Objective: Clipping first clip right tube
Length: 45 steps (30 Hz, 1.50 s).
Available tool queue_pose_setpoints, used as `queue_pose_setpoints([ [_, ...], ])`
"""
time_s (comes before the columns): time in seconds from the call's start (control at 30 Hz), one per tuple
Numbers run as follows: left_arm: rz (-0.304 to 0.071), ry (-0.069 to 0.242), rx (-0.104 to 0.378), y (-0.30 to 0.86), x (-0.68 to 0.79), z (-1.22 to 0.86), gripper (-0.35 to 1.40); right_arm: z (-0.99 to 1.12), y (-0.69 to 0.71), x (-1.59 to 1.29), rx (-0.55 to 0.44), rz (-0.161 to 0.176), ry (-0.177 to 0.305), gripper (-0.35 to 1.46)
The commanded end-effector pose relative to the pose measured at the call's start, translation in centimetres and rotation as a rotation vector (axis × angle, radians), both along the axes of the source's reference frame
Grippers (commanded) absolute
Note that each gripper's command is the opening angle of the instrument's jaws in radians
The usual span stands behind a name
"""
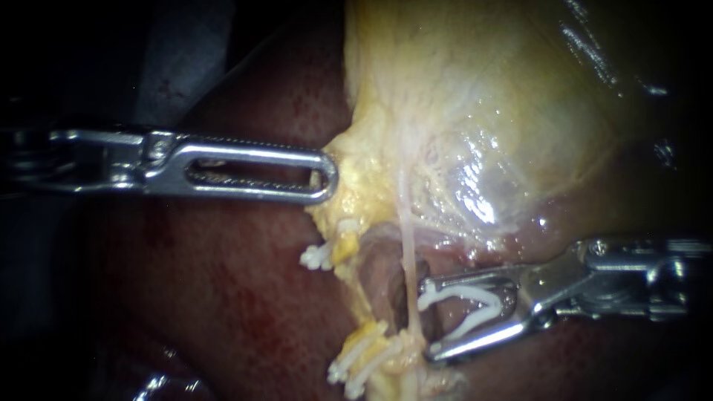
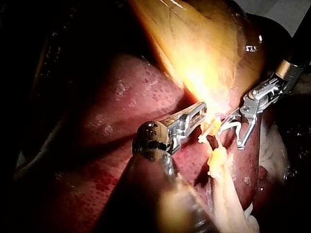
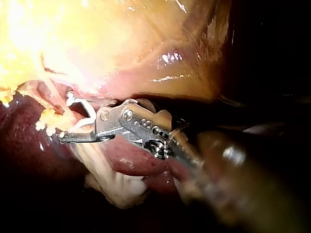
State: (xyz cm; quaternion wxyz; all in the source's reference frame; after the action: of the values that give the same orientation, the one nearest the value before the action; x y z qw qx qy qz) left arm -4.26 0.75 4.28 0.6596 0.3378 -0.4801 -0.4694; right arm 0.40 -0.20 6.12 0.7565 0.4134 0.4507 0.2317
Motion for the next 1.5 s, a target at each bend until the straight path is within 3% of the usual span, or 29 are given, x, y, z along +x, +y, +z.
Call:
queue_pose_setpoints([
  [0.03,0.0,0.0,0.0,0.0,0.0,0.0,-0.35,0.01,-0.01,0.02,0.0,0.001,-0.001,0.58],
  [0.5,-0.001,0.001,0.0,-0.01,-0.01,-0.01,-0.35,0.13,-0.05,0.18,0.018,-0.036,0.008,0.54],
  [1.27,-0.001,0.001,0.0,-0.01,-0.01,-0.01,-0.35,0.14,0.07,0.19,0.029,-0.038,-0.013,0.39],
  [1.5,-0.001,0.001,0.0,-0.01,-0.01,-0.01,-0.35,0.09,0.13,0.17,0.04,-0.037,-0.014,0.2],
])
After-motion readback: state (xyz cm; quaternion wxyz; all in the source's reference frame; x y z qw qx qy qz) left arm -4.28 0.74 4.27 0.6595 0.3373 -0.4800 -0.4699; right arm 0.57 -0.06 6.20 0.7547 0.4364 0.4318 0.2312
